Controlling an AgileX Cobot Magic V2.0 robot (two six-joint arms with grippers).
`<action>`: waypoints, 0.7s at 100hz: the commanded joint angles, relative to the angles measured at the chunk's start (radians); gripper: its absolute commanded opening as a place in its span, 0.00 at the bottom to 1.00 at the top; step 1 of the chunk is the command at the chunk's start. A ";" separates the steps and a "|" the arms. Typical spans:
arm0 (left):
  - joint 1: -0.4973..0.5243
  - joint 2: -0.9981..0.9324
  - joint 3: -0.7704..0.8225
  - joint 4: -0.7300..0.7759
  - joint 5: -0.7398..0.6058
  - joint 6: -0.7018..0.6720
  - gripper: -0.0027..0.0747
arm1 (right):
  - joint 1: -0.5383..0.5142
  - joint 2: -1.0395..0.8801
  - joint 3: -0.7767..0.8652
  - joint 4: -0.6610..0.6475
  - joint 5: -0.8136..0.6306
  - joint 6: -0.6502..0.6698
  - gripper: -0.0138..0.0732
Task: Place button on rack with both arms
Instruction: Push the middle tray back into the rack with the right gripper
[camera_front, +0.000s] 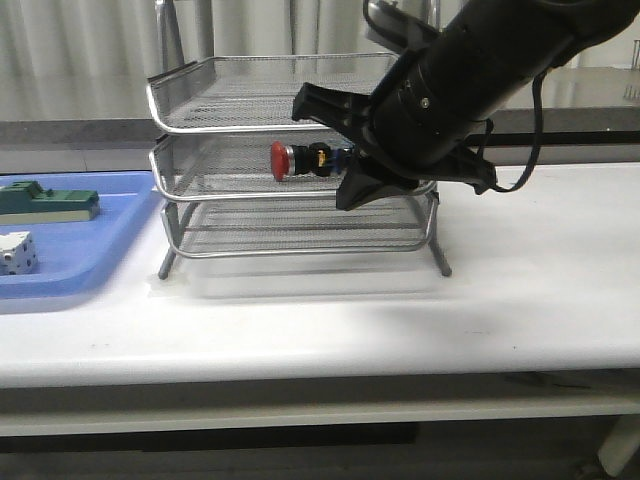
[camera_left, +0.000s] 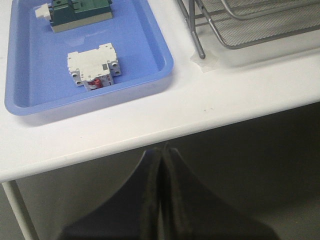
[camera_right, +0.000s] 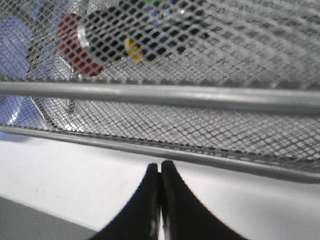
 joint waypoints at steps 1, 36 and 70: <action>0.002 0.001 -0.024 -0.022 -0.065 -0.013 0.01 | -0.004 -0.060 -0.032 0.005 -0.006 -0.012 0.08; 0.002 0.001 -0.024 -0.022 -0.065 -0.013 0.01 | -0.004 -0.144 -0.030 -0.042 0.112 -0.012 0.08; 0.002 0.001 -0.024 -0.022 -0.065 -0.013 0.01 | -0.089 -0.292 -0.006 -0.183 0.209 -0.012 0.08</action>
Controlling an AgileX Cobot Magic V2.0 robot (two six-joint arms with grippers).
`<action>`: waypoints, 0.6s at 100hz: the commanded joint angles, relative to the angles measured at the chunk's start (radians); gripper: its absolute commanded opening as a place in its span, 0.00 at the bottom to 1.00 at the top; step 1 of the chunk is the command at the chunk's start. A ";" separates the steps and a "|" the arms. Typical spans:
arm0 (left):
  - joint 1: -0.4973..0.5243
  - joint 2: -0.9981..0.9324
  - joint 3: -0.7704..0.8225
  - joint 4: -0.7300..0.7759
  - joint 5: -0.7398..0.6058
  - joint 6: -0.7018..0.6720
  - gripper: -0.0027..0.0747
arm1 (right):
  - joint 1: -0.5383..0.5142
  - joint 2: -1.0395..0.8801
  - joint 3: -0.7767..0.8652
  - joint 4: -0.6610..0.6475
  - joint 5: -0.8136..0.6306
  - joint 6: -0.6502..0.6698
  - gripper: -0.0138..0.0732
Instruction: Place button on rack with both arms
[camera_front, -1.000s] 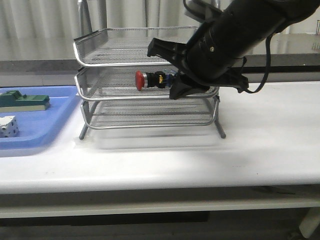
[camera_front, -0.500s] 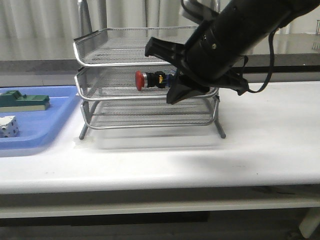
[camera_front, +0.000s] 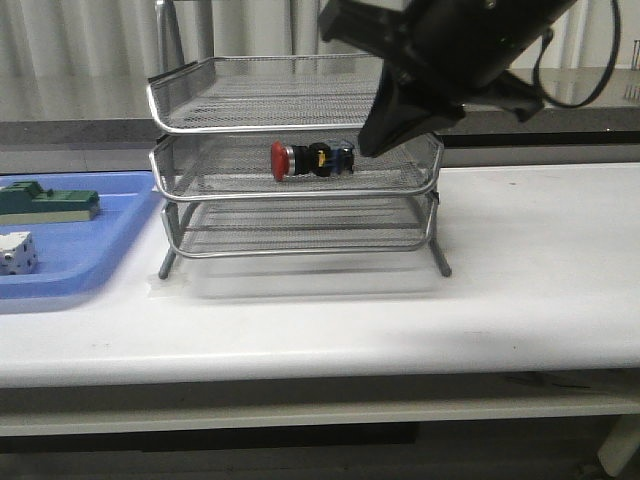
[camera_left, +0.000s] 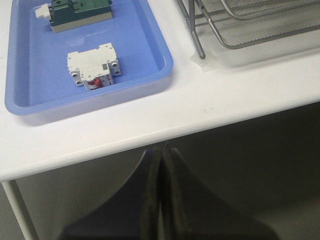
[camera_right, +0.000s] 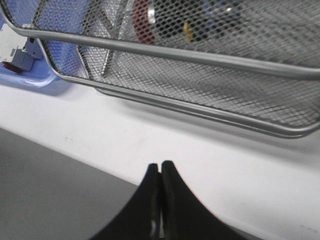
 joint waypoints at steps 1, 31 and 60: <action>0.002 0.001 -0.024 -0.022 -0.065 -0.013 0.01 | -0.041 -0.089 -0.010 -0.032 -0.016 -0.010 0.08; 0.002 0.001 -0.024 -0.022 -0.065 -0.013 0.01 | -0.211 -0.306 0.093 -0.145 0.038 -0.010 0.08; 0.002 0.001 -0.024 -0.022 -0.065 -0.013 0.01 | -0.368 -0.596 0.259 -0.210 0.041 -0.010 0.08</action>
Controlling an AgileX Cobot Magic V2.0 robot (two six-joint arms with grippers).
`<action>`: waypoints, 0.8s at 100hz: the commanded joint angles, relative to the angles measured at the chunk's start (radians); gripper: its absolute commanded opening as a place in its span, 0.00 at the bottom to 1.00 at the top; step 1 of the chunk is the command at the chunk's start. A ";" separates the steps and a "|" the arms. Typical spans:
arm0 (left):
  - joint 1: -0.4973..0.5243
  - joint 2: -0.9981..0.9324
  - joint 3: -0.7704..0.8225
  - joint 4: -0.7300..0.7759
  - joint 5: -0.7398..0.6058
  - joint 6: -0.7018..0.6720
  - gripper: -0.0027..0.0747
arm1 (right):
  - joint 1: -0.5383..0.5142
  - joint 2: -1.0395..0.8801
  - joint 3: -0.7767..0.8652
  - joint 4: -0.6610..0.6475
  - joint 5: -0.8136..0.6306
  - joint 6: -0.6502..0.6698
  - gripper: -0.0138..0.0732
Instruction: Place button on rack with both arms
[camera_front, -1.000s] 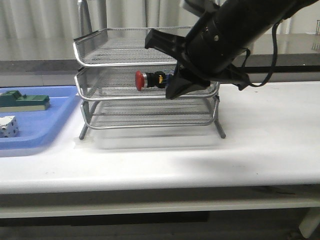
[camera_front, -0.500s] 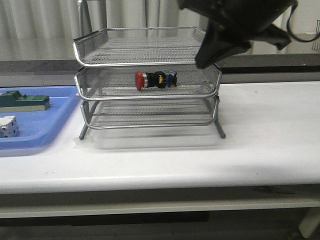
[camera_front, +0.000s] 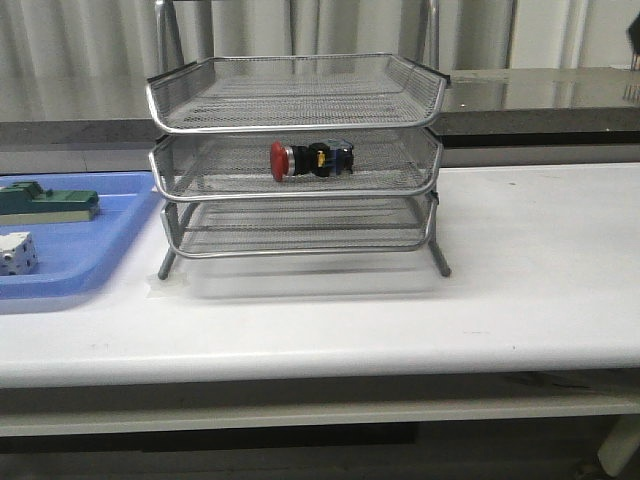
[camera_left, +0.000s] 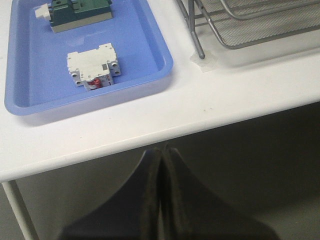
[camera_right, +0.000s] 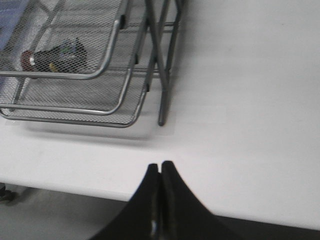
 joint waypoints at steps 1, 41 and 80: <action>0.002 0.001 -0.024 -0.022 -0.065 -0.013 0.01 | -0.042 -0.103 0.013 -0.007 -0.046 -0.010 0.08; 0.002 0.001 -0.024 -0.022 -0.065 -0.013 0.01 | -0.070 -0.471 0.188 -0.041 -0.012 -0.010 0.08; 0.002 0.001 -0.024 -0.022 -0.065 -0.013 0.01 | -0.070 -0.585 0.204 -0.041 0.125 -0.010 0.08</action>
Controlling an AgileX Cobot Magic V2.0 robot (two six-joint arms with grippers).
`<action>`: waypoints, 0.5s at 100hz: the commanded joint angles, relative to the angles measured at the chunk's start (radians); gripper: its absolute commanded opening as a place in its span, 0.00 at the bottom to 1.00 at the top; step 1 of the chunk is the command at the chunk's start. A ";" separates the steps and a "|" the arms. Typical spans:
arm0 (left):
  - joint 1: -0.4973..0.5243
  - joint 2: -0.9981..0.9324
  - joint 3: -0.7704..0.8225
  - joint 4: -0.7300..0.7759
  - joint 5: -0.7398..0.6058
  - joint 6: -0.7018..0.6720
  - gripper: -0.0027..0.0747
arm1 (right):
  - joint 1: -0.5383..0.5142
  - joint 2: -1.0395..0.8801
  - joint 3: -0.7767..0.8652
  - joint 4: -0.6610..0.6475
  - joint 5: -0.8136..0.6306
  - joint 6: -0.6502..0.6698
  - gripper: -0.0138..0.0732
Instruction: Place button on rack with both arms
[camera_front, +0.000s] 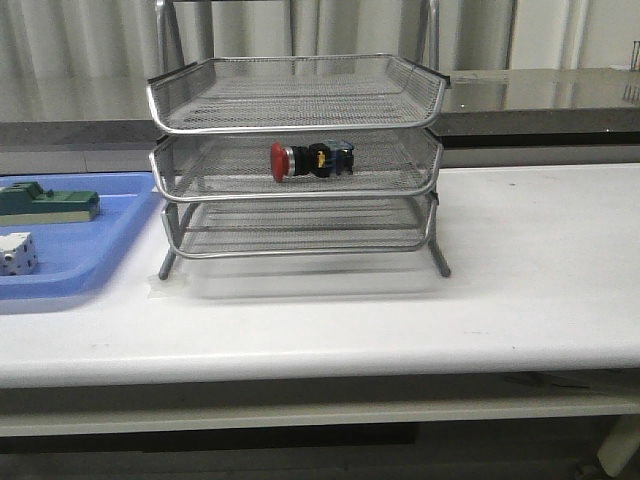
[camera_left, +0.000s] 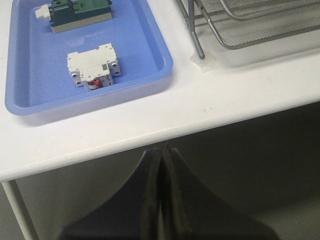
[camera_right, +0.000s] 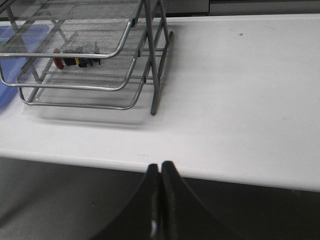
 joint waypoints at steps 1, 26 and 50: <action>0.002 0.001 -0.024 -0.022 -0.065 -0.013 0.01 | -0.007 0.002 -0.023 0.001 -0.055 -0.010 0.08; 0.002 0.001 -0.024 -0.022 -0.065 -0.013 0.01 | -0.007 0.002 -0.023 -0.003 -0.065 -0.010 0.08; 0.002 0.001 -0.024 -0.022 -0.065 -0.013 0.01 | -0.007 -0.002 -0.004 -0.043 -0.173 -0.010 0.08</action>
